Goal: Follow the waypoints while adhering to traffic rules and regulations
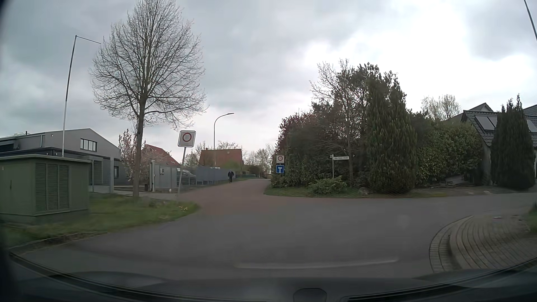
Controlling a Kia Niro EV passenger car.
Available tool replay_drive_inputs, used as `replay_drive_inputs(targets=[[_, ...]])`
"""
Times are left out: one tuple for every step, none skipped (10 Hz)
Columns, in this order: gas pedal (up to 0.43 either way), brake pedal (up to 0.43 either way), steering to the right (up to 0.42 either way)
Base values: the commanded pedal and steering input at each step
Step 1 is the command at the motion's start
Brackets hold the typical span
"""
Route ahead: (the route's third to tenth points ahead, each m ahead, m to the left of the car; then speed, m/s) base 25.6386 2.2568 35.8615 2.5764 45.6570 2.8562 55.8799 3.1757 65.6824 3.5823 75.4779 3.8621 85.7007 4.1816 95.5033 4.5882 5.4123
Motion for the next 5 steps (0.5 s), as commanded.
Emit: replay_drive_inputs(targets=[[0.280,0.000,-0.016],[0.311,0.000,-0.026],[0.311,0.000,-0.027],[0.311,0.000,-0.028],[0.311,0.000,-0.028]])
